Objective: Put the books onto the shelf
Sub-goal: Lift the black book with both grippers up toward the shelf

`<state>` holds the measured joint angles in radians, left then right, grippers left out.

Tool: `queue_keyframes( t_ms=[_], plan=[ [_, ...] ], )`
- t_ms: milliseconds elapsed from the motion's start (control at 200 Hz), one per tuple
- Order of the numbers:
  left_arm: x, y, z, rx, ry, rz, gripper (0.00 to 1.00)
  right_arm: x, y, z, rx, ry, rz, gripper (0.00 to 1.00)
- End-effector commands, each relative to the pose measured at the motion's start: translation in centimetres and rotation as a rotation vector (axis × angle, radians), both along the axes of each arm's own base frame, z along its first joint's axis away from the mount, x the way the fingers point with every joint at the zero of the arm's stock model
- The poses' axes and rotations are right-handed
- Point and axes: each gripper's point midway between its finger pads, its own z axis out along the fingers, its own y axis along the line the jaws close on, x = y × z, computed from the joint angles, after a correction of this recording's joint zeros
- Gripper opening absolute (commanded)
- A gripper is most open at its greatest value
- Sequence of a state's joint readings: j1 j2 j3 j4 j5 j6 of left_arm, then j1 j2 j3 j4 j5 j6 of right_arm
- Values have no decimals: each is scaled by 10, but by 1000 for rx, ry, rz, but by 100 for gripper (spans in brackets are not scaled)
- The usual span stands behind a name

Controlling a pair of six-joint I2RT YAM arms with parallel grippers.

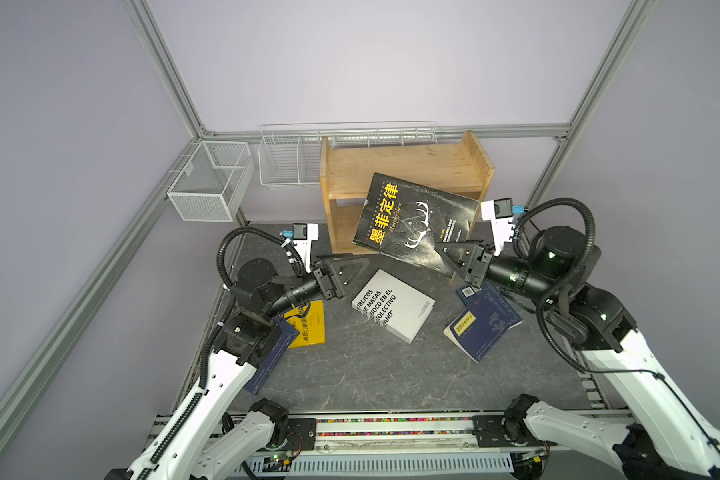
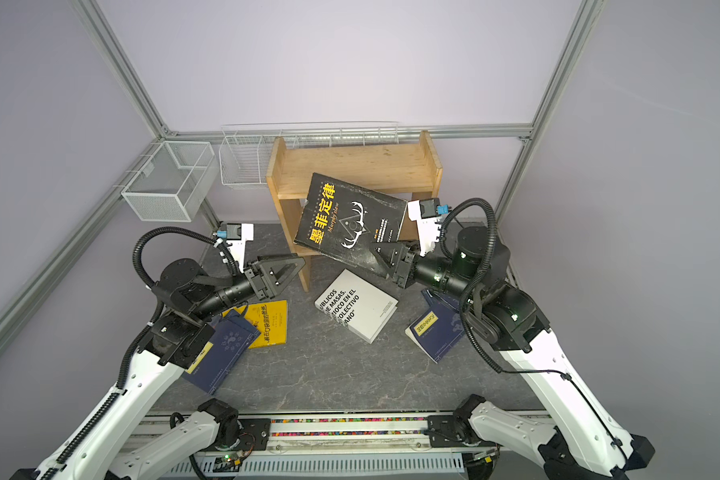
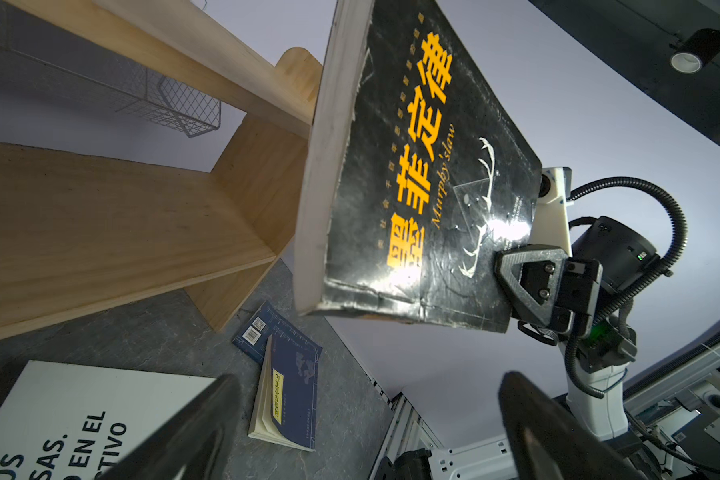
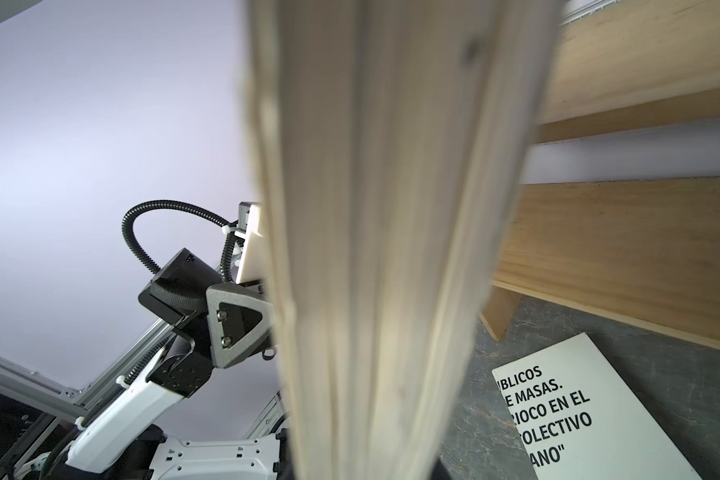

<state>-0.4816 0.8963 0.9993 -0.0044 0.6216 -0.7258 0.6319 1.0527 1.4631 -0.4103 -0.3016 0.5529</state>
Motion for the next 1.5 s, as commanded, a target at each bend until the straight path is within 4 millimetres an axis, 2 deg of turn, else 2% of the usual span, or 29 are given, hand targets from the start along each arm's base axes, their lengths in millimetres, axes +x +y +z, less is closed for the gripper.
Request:
queue_keyframes(
  t_ms=[0,230,715,940,1145,1390,1500],
  plan=[
    [0,3,26,-49,-51,14,97,0,-1,52,123,-140,43,6],
    [9,-3,43,-143,-69,-1,97,16,-1,65,187,-127,61,6],
    [32,-16,62,-252,-95,70,96,35,4,63,249,-43,114,6],
    [43,-23,69,-298,-93,72,90,37,7,56,249,-14,133,6],
    [52,-27,67,-321,-72,74,85,37,11,45,245,21,151,6],
    [55,-26,70,-370,-72,86,72,46,14,30,244,69,141,6],
    [58,-28,65,-379,-58,99,63,48,17,23,246,95,153,6]
  ],
)
